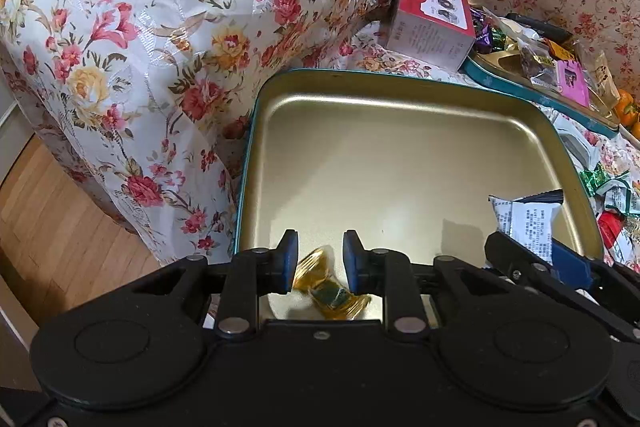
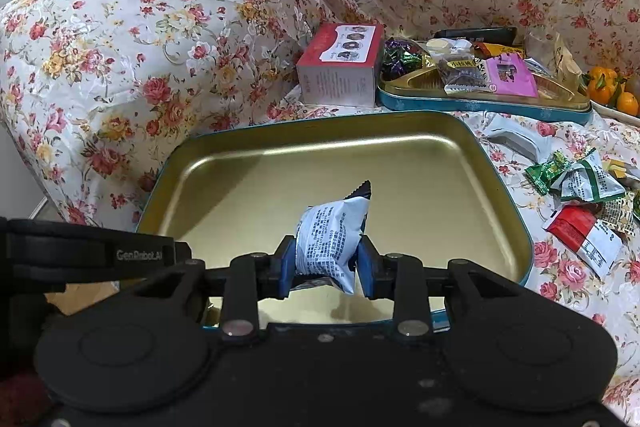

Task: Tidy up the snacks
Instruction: 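Open the left tool to drop the gold candy while the right tool releases the white packet into the tray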

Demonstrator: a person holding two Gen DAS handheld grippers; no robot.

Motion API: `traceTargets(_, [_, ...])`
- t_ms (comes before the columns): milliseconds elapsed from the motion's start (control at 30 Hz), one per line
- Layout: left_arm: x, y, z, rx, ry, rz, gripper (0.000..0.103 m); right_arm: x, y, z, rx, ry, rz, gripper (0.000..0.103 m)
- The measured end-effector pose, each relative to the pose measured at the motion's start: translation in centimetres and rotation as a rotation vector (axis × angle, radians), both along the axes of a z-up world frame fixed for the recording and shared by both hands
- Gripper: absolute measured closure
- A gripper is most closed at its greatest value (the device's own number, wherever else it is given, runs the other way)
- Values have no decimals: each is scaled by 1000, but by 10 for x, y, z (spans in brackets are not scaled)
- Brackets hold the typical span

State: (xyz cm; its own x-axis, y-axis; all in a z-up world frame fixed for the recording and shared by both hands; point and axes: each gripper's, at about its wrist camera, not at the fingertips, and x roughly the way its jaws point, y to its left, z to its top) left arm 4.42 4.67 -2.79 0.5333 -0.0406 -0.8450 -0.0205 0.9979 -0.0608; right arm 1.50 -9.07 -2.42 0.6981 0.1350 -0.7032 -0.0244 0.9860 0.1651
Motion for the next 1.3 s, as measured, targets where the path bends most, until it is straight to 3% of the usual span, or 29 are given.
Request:
traceTargets(600, [0,-1,-1,-6,22,-3,71,7,-2,-15,-72,23,-23,68])
traceTargets(1300, [-1,-9,-2,8,21,-29,71,-10,-12,-1,-69,-18,-45,67])
